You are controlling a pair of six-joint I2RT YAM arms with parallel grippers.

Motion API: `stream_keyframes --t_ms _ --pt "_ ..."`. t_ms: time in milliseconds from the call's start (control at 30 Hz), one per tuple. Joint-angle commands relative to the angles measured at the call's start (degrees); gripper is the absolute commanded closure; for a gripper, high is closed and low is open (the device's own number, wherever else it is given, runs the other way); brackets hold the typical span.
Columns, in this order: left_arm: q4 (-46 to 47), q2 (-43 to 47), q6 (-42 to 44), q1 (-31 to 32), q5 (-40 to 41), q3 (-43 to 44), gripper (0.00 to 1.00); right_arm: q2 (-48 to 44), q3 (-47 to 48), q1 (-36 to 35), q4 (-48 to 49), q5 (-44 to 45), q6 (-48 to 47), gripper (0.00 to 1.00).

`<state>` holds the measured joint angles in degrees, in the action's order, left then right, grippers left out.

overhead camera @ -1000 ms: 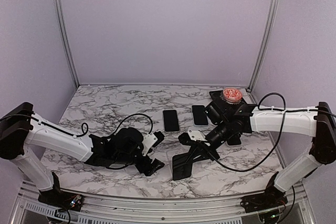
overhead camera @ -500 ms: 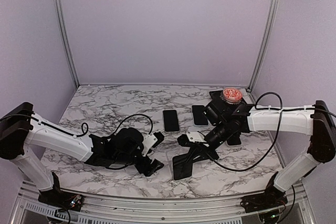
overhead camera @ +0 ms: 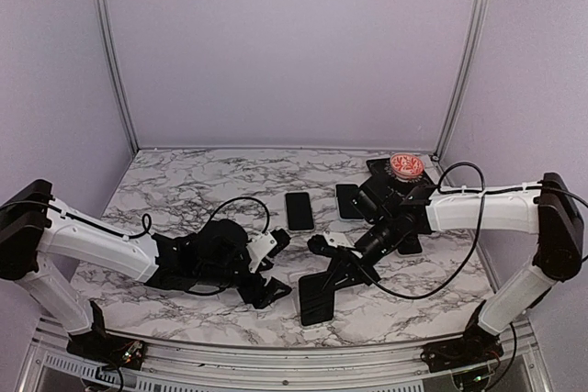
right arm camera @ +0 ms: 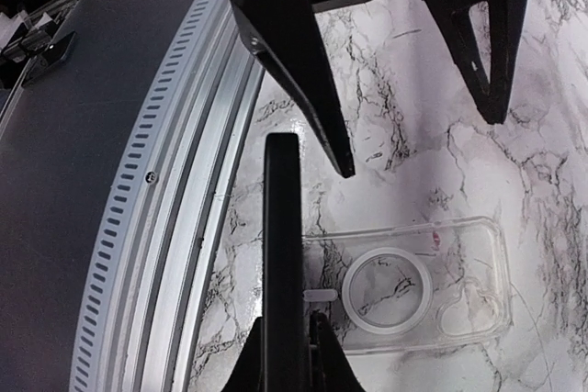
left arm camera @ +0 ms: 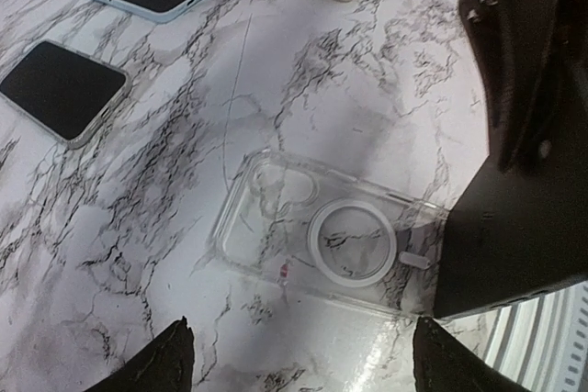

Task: Put the phone into the phone case
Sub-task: Install the phone on the phone case.

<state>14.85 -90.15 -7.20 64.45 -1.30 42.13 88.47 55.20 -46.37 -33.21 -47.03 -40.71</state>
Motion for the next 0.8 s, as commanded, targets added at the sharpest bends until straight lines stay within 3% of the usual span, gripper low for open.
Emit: stream_keyframes --t_ms 0,233,500,633,767 --pt "8.75 2.46 0.41 -0.25 -6.37 -1.49 0.18 1.90 -0.33 -0.39 5.63 2.10 4.44 1.00" --pt "11.20 -0.44 -1.26 -0.18 -8.69 -1.05 0.19 5.91 1.66 -0.39 4.02 3.57 3.97 1.00" --pt "14.83 1.65 -2.60 -0.07 -9.25 -4.21 0.34 7.88 1.59 -0.37 4.10 2.02 2.55 1.00" --pt "16.49 4.63 -2.68 -0.05 -7.69 -6.16 0.33 10.31 3.44 -0.39 1.81 2.69 1.01 0.97" --pt "17.62 5.74 -2.85 -0.11 -6.99 -6.76 0.23 11.48 3.70 0.06 2.22 2.28 -0.12 0.96"
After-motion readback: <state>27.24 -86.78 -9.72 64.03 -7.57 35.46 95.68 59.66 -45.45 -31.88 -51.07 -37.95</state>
